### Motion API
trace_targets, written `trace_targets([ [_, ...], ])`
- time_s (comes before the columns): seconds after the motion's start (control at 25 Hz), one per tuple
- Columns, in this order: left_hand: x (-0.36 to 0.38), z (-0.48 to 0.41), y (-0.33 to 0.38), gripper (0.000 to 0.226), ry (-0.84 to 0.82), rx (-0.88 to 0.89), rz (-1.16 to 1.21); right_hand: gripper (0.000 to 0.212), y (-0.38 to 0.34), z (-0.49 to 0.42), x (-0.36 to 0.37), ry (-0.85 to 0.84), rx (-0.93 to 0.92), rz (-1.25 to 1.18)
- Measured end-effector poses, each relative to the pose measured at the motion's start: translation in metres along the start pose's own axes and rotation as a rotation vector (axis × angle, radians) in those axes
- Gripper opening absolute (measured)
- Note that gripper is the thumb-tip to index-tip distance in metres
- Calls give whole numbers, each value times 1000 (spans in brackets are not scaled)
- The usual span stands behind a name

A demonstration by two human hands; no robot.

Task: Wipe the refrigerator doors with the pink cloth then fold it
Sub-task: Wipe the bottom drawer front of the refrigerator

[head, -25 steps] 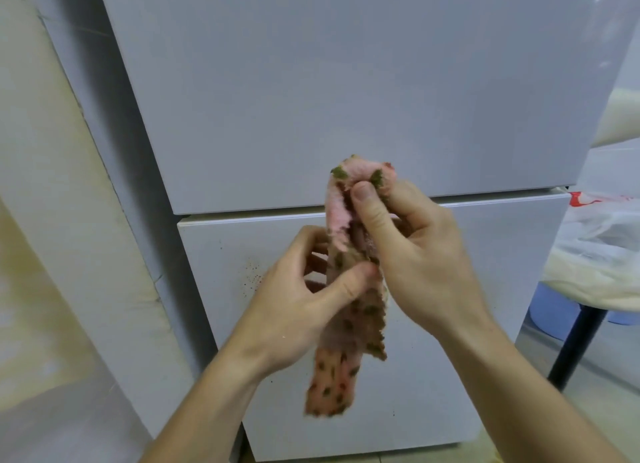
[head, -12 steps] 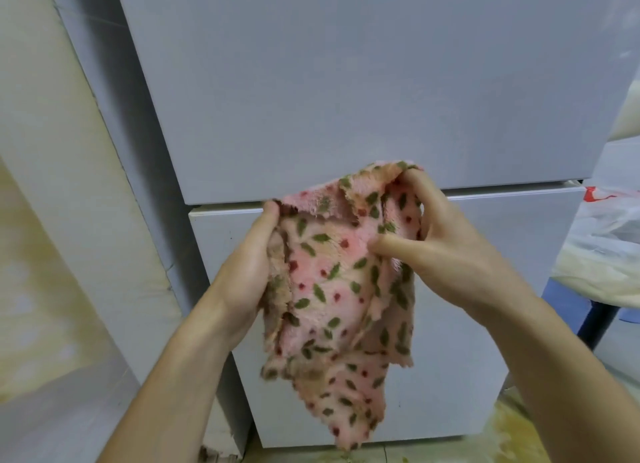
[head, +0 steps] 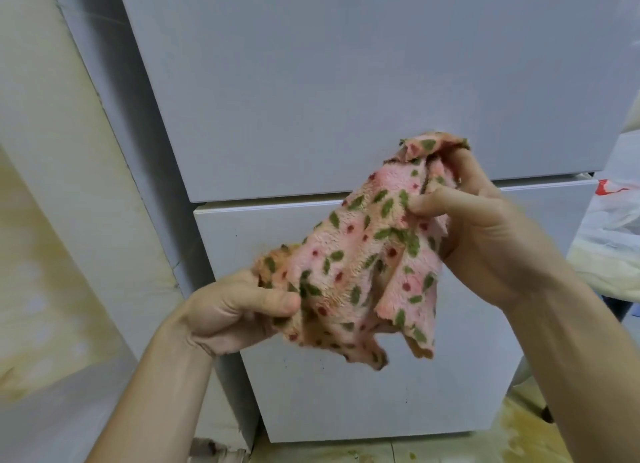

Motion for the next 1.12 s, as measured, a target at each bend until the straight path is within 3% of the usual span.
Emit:
trace_targets([
  [0.12, -32, 6, 16, 66, 254, 78, -62, 58, -11, -1, -16, 113, -99, 306],
  [0.32, -74, 31, 48, 44, 682, 190, -131, 52, -23, 1, -43, 291, -128, 671],
  [0.44, -86, 53, 69, 50, 878, 275, -252, 29, -22, 0, -54, 340, -96, 587],
  [0.52, -92, 65, 82, 38, 983, 354, -276, 35, -19, -2, -55, 311, -63, 458],
  [0.6, -90, 71, 90, 22, 995, 406, -271, 41, -18, -3, -46, 226, -49, 382],
  [0.68, -85, 74, 94, 26, 930, 427, -242, 51, -19, -1, -42, 179, -49, 402],
  [0.76, -80, 76, 94, 34, 867, 412, -257, 45, -22, 1, -42, 182, -90, 492],
  [0.92, -83, 83, 96, 40, 945, 389, -430, 16, -31, 5, -48, 308, -226, 837],
  [1.12, -83, 83, 95, 17, 1069, 373, -650, 15, -41, 8, -60, 433, -322, 919],
])
Point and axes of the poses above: each hand's wrist, its own z-axis away from the middle knuckle, its own x-axis out of the palm, y = z × x, the point moved 9 cm from there along -z, towards the middle knuckle, and after that the axes turned 9 degrees about y, right-handed, at the moved point
